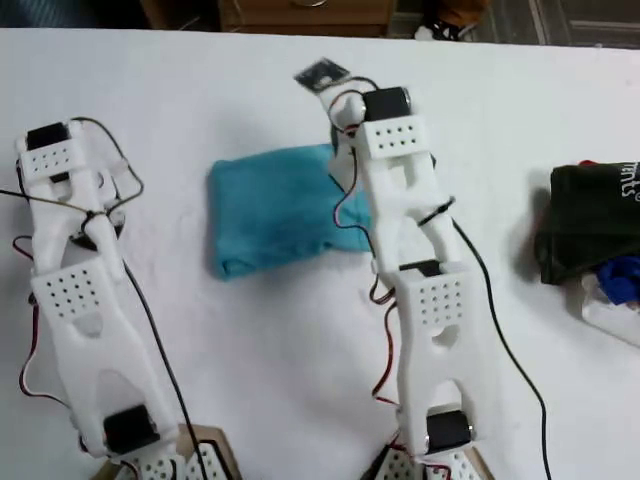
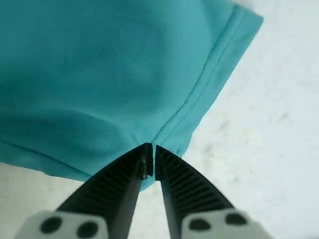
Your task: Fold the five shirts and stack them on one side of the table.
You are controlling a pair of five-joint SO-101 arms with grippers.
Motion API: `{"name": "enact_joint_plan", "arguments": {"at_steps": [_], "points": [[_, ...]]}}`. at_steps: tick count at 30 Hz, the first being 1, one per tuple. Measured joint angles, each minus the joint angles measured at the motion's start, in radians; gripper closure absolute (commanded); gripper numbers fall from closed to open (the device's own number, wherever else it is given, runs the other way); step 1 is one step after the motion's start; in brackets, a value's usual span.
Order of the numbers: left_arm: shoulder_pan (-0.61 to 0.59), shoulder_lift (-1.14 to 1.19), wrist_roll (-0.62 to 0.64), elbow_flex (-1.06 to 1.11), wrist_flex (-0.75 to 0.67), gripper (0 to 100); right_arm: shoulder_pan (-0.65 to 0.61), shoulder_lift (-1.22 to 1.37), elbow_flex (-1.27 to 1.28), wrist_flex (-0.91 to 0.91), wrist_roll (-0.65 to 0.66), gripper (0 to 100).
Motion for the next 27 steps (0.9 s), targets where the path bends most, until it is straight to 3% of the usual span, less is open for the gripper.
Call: {"name": "enact_joint_plan", "arguments": {"at_steps": [17, 25, 27], "points": [[0.0, 0.0, 0.0, 0.0, -0.003, 97, 0.029, 0.115, 0.083, 0.0, 0.002, 98.1], [0.0, 0.0, 0.0, 0.002, -0.006, 97, 0.029, -0.009, 0.084, 0.0, 0.002, 97.8], [0.0, 0.0, 0.0, 0.002, -0.006, 97, 0.031, -0.028, 0.084, 0.002, -0.014, 92.9]]}}
